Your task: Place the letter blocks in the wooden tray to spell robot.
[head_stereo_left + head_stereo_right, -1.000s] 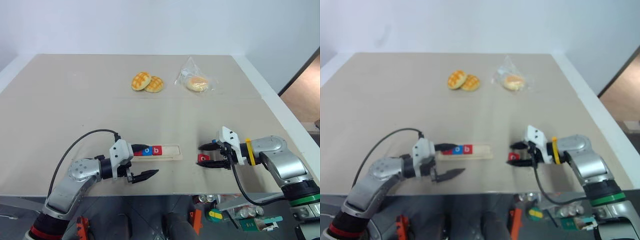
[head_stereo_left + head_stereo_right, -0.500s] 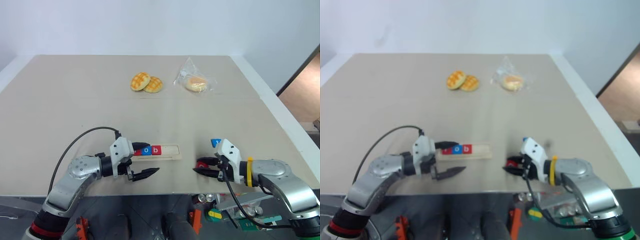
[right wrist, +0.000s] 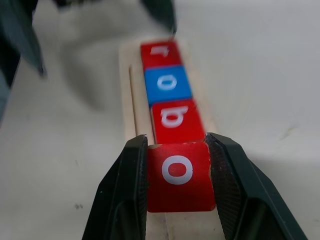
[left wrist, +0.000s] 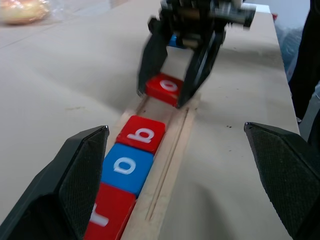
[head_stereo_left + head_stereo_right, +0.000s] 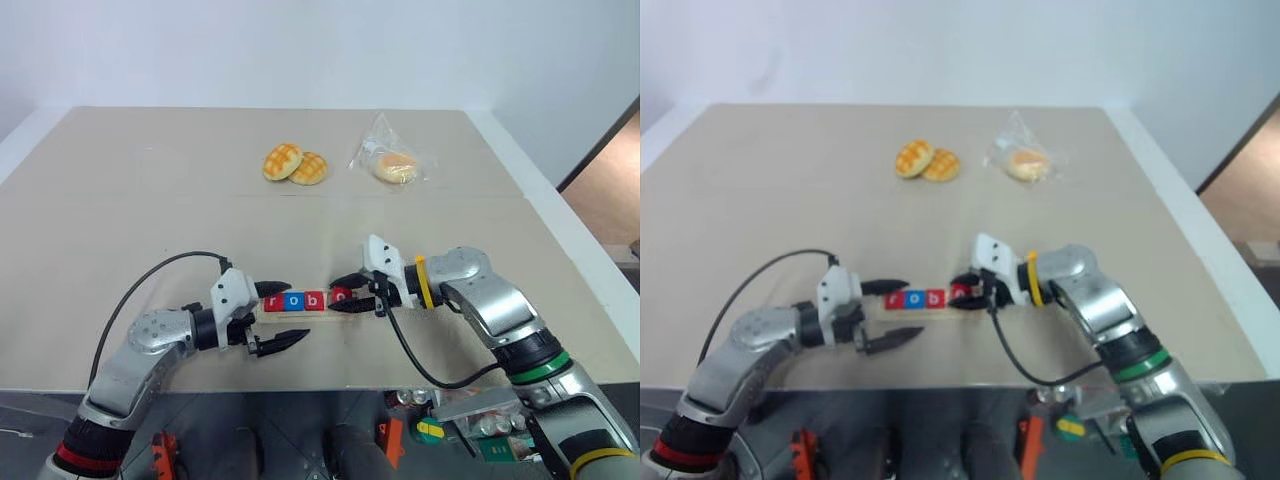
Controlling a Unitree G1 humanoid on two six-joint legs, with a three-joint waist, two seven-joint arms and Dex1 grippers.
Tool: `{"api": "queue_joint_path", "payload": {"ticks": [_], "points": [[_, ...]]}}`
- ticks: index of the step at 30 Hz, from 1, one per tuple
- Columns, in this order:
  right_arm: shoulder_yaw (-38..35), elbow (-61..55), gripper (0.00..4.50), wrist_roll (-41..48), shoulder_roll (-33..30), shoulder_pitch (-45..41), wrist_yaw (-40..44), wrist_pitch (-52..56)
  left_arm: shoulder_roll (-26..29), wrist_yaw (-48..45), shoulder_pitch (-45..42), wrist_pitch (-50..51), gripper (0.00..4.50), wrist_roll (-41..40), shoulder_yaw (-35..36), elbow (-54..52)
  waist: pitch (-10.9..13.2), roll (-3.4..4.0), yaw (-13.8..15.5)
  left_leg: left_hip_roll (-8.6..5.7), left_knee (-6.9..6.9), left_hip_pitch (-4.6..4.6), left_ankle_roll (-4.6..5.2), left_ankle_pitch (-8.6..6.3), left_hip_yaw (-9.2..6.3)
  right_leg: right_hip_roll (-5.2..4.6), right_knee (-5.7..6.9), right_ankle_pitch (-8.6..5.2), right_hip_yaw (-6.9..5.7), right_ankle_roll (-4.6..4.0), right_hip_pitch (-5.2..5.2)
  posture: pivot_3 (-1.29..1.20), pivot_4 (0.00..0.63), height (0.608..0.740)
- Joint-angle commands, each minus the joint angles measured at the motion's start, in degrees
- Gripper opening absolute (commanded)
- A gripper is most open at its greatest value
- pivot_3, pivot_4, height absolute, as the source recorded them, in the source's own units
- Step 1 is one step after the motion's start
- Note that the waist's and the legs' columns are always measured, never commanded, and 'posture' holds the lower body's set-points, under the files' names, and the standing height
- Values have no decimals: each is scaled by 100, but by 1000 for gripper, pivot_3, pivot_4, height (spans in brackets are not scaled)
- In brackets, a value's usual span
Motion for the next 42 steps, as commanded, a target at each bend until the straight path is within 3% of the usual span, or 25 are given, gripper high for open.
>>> {"api": "queue_joint_path", "payload": {"ticks": [1, 21, 22, 26, 42], "points": [[34, 398, 1167, -167, 133, -334, 302, -461, 43, 39, 67, 58, 4500, -162, 139, -331, 0, 1, 0, 0, 0, 0, -1, -1, 0, 0, 0, 0, 0, -1, 0, 0, 150, 740], [119, 1543, 1167, -646, 790, -792, 732, -1183, 191, 346, 431, 80, 4500, -93, 205, -632, 0, 1, -5, 6, 4, 9, -5, 4, 0, 3, 7, 7, -6, -4, 2, 0, 150, 740], [113, 1602, 1667, -661, 807, -810, 730, -1198, 195, 355, 438, 76, 4500, -89, 201, -636, 0, 1, -5, 6, 4, 10, -5, 4, 1, 3, 8, 8, -5, -4, 2, 0, 150, 740], [79, 1801, 1667, -731, 822, -859, 718, -1338, 214, 389, 466, 71, 4500, -81, 194, -655, 0, 1, -4, 8, 5, 14, -5, 4, 3, 3, 8, 11, -7, -7, 4, 0, 150, 740], [-30, 1731, 1667, -572, 940, -905, 757, -923, 218, 383, 442, 2, 4500, -12, 139, -535, 0, 2, -5, 9, 5, 15, -5, 5, 3, 3, 9, 11, -7, -9, 4, 0, 150, 740]]}}
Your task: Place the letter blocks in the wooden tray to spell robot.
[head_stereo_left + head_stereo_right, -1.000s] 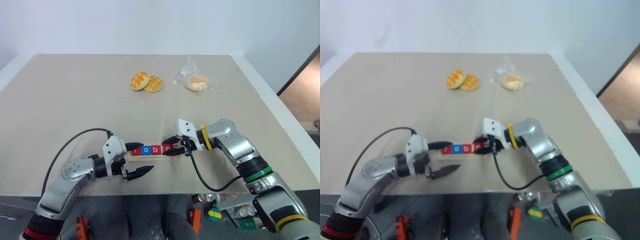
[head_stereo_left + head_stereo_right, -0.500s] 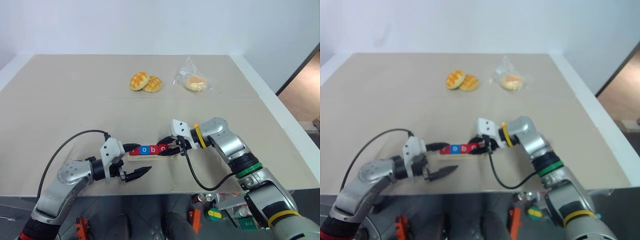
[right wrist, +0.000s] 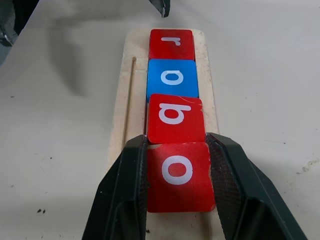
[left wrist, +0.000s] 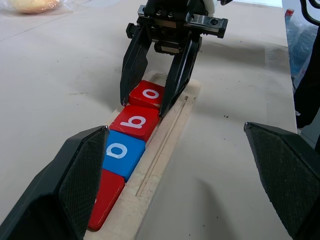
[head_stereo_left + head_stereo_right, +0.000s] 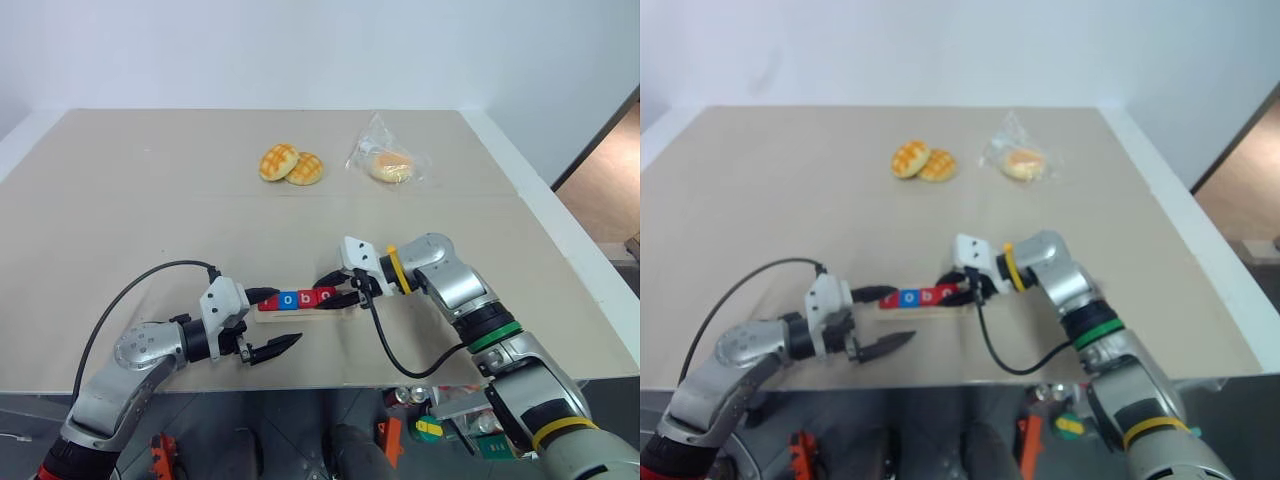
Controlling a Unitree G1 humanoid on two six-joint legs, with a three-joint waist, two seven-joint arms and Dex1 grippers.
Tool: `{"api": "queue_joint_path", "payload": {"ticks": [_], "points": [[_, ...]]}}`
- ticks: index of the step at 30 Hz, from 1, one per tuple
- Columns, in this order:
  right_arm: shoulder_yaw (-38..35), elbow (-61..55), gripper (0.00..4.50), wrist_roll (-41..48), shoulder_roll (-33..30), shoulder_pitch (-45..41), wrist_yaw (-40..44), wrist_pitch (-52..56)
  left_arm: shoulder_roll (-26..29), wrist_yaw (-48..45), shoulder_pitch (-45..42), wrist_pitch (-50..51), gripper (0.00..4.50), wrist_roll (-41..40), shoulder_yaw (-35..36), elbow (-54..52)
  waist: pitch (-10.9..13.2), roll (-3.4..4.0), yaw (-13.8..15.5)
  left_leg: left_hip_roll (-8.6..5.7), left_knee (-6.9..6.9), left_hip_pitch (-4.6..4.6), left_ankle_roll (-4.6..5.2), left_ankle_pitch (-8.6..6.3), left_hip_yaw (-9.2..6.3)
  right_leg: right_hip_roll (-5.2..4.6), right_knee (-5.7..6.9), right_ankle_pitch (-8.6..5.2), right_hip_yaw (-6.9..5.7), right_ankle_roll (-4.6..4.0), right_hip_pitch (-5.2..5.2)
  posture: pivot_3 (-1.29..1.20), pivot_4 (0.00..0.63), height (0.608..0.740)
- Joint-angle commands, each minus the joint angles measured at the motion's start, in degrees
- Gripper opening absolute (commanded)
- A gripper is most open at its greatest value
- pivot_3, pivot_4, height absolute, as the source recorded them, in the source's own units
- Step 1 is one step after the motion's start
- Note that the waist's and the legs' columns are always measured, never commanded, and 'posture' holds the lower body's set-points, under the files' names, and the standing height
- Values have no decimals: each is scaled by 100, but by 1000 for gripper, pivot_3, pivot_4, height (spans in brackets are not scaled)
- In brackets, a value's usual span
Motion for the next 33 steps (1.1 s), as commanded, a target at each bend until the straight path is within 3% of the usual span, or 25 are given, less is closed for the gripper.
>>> {"api": "queue_joint_path", "payload": {"ticks": [1, 10, 33], "points": [[-147, -145, 1667, 88, 62, -61, -4, 384, 22, -22, -19, -101, 4500, 20, 65, -86, 0, 0, 0, 0, 0, 0, 0, 0, 0, 0, 0, 0, 0, 0, 0, 0, 150, 740], [-194, -140, 1667, 139, 92, -95, 60, 774, -179, -38, -201, -243, 4500, -88, 125, -92, -1, 1, 0, 0, 0, 0, 0, 0, -1, 1, 0, 1, -1, 0, 0, 0, 150, 740], [-210, 54, 1667, 29, 72, -283, 284, 500, -180, -86, -111, -404, 4500, 106, 55, -5, 0, 1, -1, -1, -1, -2, 0, 0, 0, 0, 0, -1, 0, 1, -1, 0, 150, 740]]}}
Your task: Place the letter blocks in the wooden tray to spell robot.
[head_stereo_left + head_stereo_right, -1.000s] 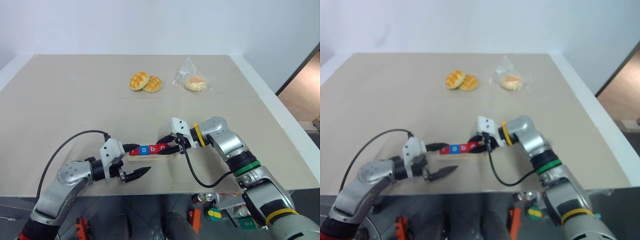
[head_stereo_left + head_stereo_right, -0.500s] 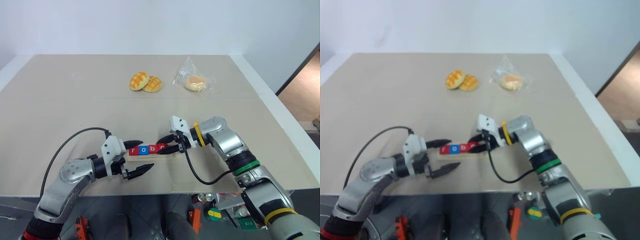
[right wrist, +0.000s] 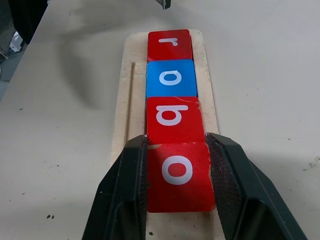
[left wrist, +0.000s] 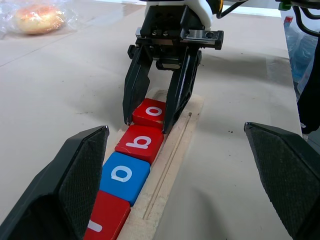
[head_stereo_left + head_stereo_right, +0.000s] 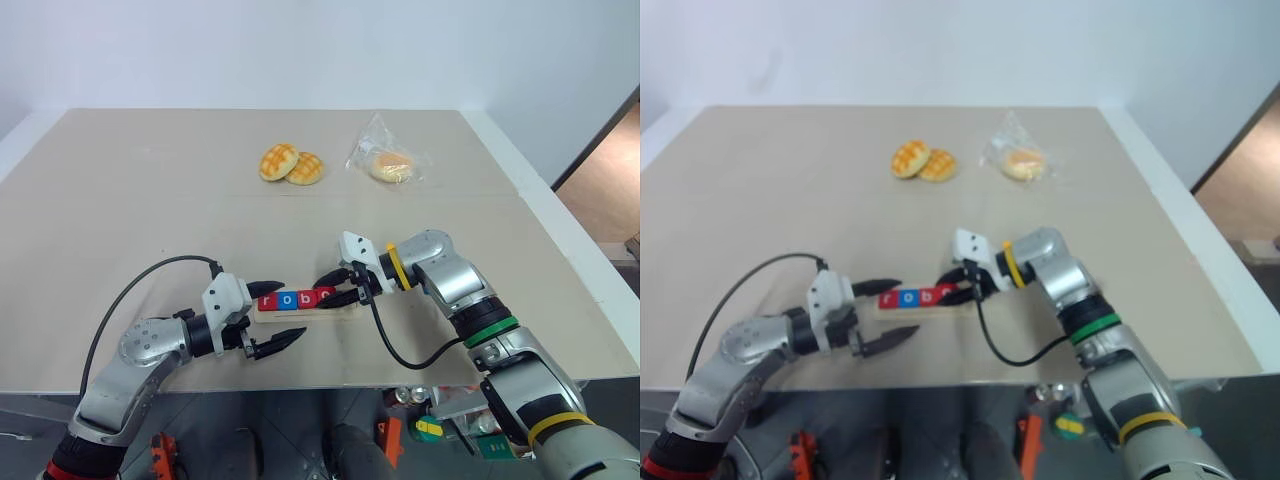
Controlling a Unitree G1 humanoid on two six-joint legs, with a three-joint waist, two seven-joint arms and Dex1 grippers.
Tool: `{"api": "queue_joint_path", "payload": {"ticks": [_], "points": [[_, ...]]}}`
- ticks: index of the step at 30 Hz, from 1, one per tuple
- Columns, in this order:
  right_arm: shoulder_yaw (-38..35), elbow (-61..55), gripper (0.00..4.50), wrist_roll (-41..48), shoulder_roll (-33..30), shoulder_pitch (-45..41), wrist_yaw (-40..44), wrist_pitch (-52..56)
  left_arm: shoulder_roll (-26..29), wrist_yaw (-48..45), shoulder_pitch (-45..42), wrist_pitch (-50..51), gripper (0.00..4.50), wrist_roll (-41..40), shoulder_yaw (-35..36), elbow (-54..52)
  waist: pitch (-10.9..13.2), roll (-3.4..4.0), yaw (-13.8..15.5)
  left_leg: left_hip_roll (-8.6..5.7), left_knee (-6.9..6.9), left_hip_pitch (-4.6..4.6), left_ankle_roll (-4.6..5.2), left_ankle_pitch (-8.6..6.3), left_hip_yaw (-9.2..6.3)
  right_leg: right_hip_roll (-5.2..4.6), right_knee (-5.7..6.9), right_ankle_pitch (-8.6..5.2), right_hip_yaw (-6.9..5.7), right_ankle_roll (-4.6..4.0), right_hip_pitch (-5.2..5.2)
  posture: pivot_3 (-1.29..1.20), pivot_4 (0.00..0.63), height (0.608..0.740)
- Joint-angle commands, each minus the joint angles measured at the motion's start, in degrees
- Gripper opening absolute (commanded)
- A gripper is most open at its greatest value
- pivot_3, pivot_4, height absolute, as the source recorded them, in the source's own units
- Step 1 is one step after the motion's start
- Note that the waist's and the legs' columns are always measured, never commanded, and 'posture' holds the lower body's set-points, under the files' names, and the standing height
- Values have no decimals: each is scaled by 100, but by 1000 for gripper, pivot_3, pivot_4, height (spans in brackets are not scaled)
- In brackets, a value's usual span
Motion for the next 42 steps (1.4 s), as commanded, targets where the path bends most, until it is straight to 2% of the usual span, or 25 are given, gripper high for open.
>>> {"api": "queue_joint_path", "payload": {"ticks": [1, 26, 28, 30, 32, 34, 42], "points": [[-124, -90, 1667, 29, -32, -128, 49, 11, 7, -29, 26, -154, 4500, -11, 64, -95, 0, 0, 0, 0, 0, 0, 0, 0, 0, 0, 0, 0, 0, 0, 0, 0, 150, 740], [-408, -596, 1667, 367, -65, -255, 48, 730, 1, -96, 19, -166, 4500, 38, 5, -58, 0, 0, 0, 0, 0, 0, 0, 0, 0, 0, 0, 0, 0, 0, -1, 0, 150, 740], [-415, -641, 2216, 376, -77, -258, 54, 780, -2, -101, 5, -162, 4500, 40, 5, -46, 0, 0, 0, 0, -1, 0, 0, 0, -1, 0, 0, -1, -1, 0, -1, 0, 150, 740], [-404, -684, 3035, 382, -98, -251, 54, 803, -7, -106, -7, -166, 4500, 43, -1, -30, 0, 1, 0, 0, -1, -1, 0, 0, -1, 0, 0, -1, -1, 0, -1, 0, 150, 740], [-381, -716, 3470, 366, -112, -212, 40, 782, -19, -107, -15, -175, 4500, 45, -6, -15, 0, 1, 0, 0, -1, -1, 0, 0, -1, 0, 0, -1, -1, 0, -2, 0, 150, 740], [-353, -712, 4375, 344, -109, -167, 21, 740, -31, -107, -27, -182, 4500, 51, -16, 1, 0, 1, 0, 0, -1, -1, 0, 0, 0, 0, 0, -1, -1, 0, -2, 0, 150, 740], [-524, -777, 4462, 509, -86, -150, -92, 942, -13, -108, 25, -186, 4500, 58, -1, -16, 0, 1, 0, 0, -1, -2, 0, 0, 0, 0, 0, -1, 0, 0, -2, 0, 150, 740]]}}
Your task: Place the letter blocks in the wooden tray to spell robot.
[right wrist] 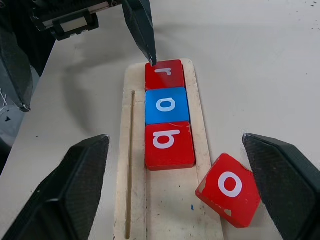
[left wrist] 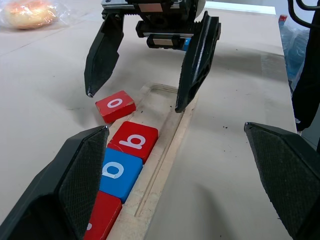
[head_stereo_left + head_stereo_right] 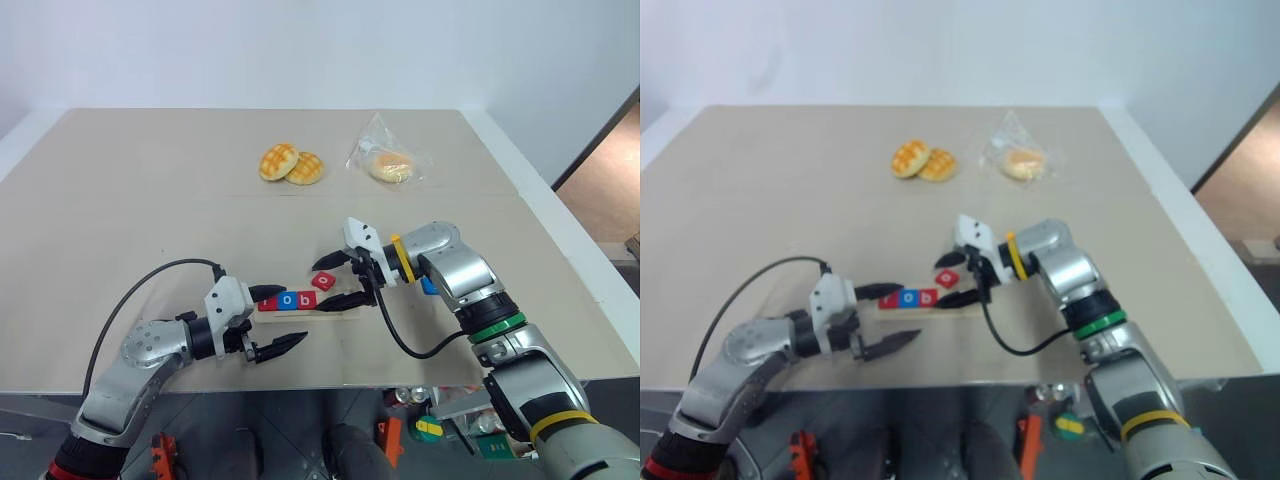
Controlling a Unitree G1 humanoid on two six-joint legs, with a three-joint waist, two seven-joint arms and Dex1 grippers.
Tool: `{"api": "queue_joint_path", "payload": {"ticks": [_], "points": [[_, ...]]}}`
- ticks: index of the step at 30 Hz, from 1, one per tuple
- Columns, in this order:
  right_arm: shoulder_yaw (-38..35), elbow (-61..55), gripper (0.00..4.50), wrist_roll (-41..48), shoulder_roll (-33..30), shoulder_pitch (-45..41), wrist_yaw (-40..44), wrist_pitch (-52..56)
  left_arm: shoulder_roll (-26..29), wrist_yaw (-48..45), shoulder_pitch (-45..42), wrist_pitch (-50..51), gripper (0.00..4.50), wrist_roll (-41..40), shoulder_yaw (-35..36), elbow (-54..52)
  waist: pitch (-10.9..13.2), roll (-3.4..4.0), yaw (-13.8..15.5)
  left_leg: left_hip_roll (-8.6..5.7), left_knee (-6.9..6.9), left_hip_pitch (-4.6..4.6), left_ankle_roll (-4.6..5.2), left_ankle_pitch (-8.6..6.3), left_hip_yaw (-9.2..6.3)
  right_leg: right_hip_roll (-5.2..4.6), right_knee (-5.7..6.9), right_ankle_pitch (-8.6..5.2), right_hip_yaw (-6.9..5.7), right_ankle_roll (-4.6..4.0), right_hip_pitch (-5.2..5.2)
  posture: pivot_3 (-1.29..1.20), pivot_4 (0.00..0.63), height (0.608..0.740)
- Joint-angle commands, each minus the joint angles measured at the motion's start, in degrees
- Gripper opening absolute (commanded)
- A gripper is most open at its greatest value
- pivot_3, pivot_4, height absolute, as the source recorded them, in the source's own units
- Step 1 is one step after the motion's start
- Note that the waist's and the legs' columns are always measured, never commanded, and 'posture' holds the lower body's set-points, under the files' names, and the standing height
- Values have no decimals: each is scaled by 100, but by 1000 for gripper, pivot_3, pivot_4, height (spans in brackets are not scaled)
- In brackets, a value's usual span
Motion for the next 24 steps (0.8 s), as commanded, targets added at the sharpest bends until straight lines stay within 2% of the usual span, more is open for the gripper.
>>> {"api": "queue_joint_path", "payload": {"ticks": [1, 5, 8, 13, 19, 24], "points": [[-401, -261, 4462, 263, 24, -106, -204, 259, 23, -5, 14, -145, 4500, 13, 62, -96, 0, 0, 0, 0, 0, 0, 0, 0, 0, 0, 0, 0, 0, 0, 0, 0, 150, 740], [-748, -232, 4462, 321, 115, -166, -938, 789, 25, 10, 28, -159, 4500, 35, 58, -99, 0, 0, 0, 0, 0, 0, 0, 0, 0, 0, 0, 0, 0, 0, 0, 0, 150, 740], [-1021, -639, 4462, 417, 222, -38, -1611, 1399, 31, 19, 40, -185, 4500, 53, 55, -100, 0, 0, -1, -1, 0, -3, 0, 0, 0, -1, 0, 0, 1, 0, -2, 0, 150, 740], [-1176, -2292, 4462, 358, 464, 858, -2866, 2213, -11, 61, 90, -204, 4500, 103, 17, -133, -1, -1, 2, 0, -10, -8, 0, -1, -7, 2, 1, -8, 1, -1, -8, 0, 150, 740], [-1145, -3295, 4462, 458, 586, 1435, -3519, 2757, 6, -4, 44, -251, 4500, 134, -14, -63, -1, 0, -4, -7, -7, -17, -1, -1, -2, -6, 0, -7, 5, 8, -14, 0, 150, 740], [-1183, -3476, 4462, 466, 622, 1696, -3940, 2868, -2, -44, 6, -265, 4500, 156, -15, -5, -1, 0, -5, -4, -4, -9, -1, 1, -1, -3, 0, -2, 2, 5, -10, 0, 150, 740]]}}
